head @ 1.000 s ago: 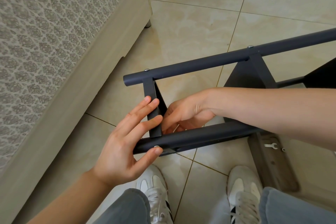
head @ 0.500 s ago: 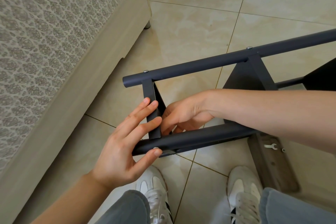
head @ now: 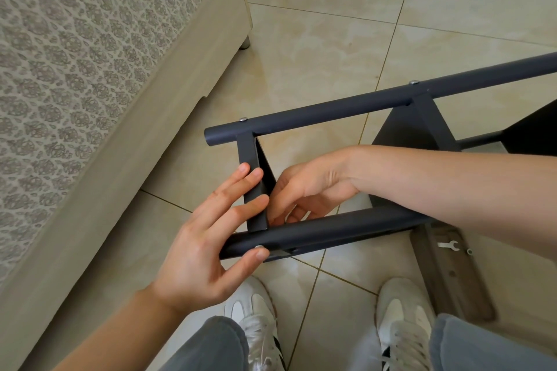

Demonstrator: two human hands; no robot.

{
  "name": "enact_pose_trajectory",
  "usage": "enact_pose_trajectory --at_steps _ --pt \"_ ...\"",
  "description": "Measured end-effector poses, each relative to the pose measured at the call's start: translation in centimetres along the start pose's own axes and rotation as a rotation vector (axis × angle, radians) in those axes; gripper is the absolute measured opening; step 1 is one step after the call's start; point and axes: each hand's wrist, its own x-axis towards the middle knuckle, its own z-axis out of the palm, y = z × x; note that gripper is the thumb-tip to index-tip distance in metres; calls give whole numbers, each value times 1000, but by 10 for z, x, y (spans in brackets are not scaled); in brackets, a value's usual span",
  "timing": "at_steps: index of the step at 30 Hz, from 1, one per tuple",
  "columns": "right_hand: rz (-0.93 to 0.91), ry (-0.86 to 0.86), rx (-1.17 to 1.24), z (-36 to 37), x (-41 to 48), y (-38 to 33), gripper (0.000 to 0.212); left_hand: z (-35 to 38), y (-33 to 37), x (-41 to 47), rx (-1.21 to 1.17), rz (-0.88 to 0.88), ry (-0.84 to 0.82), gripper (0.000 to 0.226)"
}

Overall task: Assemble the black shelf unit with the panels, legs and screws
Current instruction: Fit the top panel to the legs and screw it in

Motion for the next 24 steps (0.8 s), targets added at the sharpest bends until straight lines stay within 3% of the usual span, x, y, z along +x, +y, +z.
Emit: enact_pose_trajectory --at_steps 6,17,24 --pt "0 72 -3 6 8 3 11 -1 1 0 3 -4 -5 51" --pt "-94 52 89 3 7 3 12 1 0 0 -15 -5 2 50" --pt "-93 -49 168 -3 5 -1 19 2 1 3 -31 -12 12 49"
